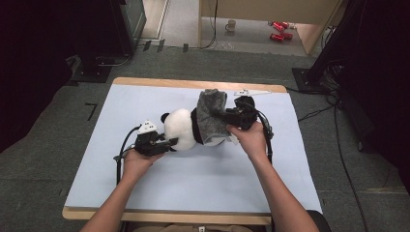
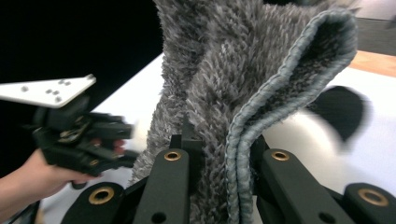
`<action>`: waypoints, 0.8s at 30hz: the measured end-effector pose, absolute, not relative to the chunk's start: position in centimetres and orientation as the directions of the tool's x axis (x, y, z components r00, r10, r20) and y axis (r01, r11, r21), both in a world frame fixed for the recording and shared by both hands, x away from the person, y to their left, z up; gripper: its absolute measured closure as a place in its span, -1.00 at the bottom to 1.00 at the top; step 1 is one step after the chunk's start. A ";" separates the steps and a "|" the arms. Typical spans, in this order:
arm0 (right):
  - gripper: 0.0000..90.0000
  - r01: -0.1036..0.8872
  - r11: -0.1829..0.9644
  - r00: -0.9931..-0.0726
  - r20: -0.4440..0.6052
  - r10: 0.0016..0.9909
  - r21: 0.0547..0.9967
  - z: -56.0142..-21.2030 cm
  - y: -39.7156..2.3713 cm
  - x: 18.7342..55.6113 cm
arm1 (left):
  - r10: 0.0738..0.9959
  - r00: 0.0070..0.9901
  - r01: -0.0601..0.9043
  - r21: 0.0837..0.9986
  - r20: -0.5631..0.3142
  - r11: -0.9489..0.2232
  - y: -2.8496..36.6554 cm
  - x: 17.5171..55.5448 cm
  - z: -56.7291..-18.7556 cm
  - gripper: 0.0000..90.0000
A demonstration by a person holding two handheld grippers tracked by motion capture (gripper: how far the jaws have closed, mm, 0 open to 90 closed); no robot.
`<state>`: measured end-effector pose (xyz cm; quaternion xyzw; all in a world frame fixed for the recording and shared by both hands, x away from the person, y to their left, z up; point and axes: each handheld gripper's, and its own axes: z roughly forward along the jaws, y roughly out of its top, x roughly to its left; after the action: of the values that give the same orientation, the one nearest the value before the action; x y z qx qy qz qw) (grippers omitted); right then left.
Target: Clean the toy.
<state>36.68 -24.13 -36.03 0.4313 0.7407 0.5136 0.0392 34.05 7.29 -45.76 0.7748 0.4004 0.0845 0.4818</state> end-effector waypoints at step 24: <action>0.75 0.569 0.341 -0.704 0.230 0.672 0.748 -40.0 -18.4 35.4 | 0.695 0.661 0.606 0.748 -0.284 -0.271 4.9 32.9 -45.2 0.38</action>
<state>35.35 -18.44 -40.03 0.3798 0.8167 0.4305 0.0595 32.89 4.90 -45.17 0.7957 0.4087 0.0498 0.4441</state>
